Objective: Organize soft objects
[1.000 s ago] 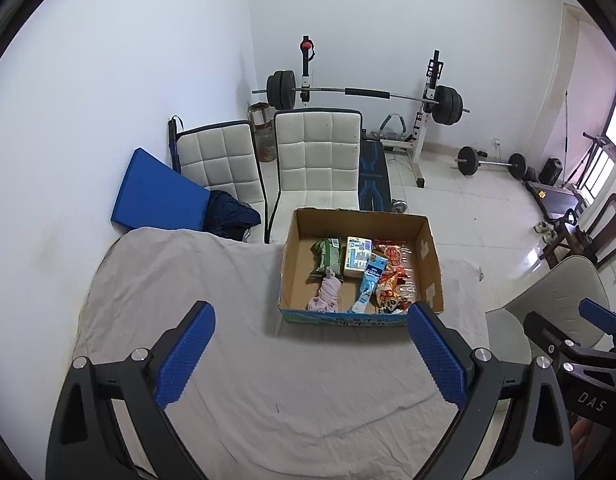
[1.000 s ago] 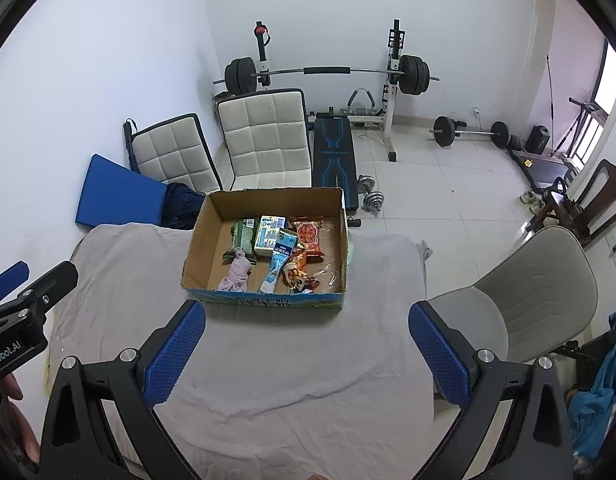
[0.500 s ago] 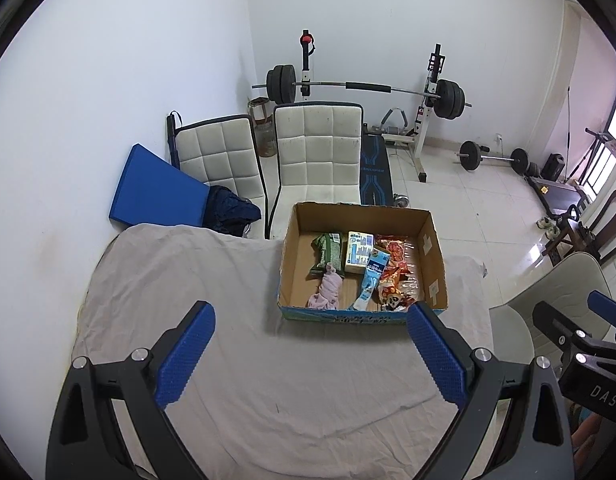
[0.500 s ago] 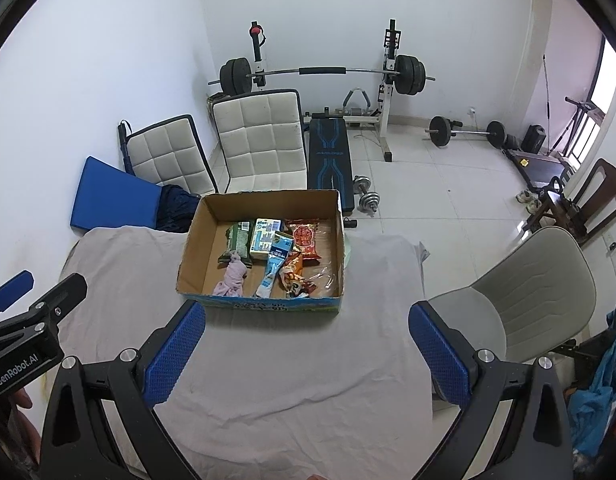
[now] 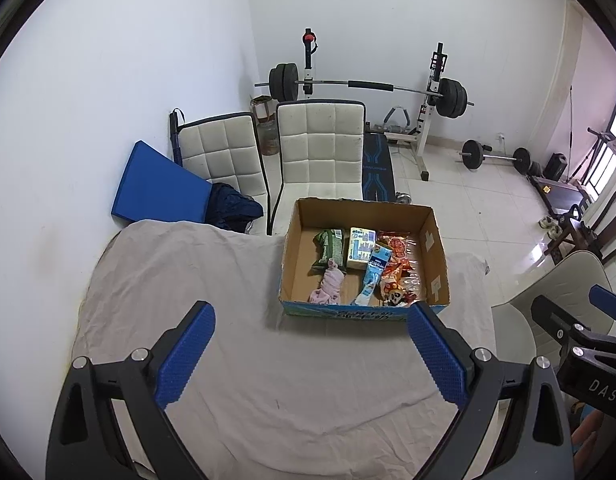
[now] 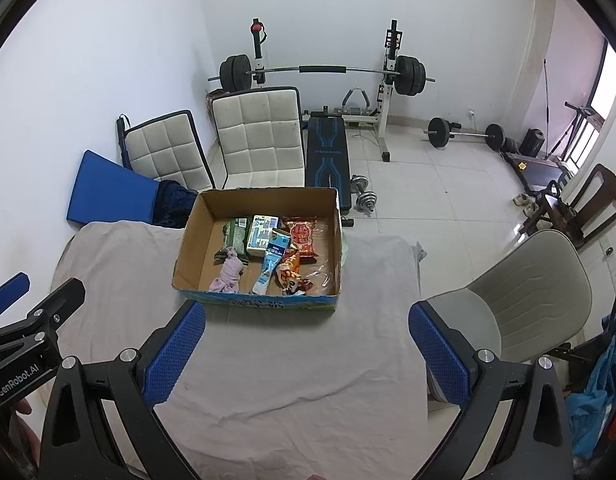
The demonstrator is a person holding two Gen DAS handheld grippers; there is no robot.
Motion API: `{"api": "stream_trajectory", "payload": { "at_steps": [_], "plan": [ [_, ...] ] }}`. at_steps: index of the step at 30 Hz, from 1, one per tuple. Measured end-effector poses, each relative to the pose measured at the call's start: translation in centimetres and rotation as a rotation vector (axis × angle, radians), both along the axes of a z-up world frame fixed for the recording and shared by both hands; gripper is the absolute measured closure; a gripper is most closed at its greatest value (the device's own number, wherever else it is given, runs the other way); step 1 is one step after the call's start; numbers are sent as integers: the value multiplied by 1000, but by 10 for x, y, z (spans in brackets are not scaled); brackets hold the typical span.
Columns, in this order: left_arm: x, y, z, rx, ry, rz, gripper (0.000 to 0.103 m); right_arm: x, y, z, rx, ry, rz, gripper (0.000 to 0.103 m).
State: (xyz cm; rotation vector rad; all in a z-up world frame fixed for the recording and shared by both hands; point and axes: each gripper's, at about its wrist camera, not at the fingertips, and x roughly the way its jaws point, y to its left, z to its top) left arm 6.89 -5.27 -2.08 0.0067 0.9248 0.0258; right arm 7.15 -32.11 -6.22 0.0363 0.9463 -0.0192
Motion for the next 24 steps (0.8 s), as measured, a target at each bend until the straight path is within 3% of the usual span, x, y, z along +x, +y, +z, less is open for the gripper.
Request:
{"api": "stream_trajectory", "payload": {
  "at_steps": [24],
  "plan": [
    [-6, 6, -10, -8, 28, 11, 5, -2, 3, -5, -7, 16, 10, 0]
  ]
}}
